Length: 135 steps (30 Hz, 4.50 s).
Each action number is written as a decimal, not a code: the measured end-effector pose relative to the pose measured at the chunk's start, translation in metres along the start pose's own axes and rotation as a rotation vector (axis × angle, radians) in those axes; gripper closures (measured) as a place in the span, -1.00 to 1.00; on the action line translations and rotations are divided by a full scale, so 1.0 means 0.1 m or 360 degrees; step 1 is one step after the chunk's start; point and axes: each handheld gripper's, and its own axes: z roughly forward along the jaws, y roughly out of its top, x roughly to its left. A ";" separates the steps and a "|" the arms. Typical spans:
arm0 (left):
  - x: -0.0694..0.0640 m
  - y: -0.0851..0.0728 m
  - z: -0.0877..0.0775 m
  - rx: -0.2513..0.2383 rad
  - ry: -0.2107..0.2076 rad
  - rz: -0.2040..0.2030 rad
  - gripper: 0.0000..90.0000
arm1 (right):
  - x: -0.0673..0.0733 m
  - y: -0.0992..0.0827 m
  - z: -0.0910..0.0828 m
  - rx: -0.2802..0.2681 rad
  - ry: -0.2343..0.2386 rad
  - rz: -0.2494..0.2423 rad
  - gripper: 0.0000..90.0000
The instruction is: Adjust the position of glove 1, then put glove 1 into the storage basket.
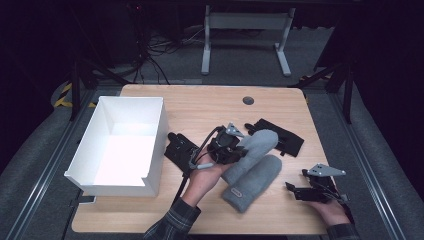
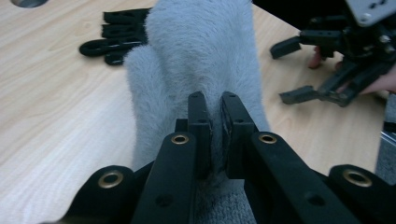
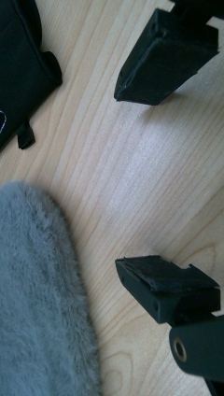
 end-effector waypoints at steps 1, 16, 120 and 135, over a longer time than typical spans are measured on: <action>0.00 0.00 0.00 0.0000 0.0000 0.0000 0.89 | 0.00 0.00 0.00 0.0000 0.0000 0.0000 -0.64; -0.32 -0.25 0.26 0.0047 0.0013 -0.0003 0.89 | 0.00 0.00 0.00 0.0000 0.0000 0.0000 -0.64; 0.03 -0.19 0.75 0.0419 -0.0334 0.0024 0.52 | 0.01 0.00 0.01 0.0000 -0.0012 0.0005 -0.64; 0.14 0.01 0.24 0.0275 -0.0292 0.0039 0.52 | 0.01 0.01 0.01 0.0000 -0.0011 0.0006 -0.64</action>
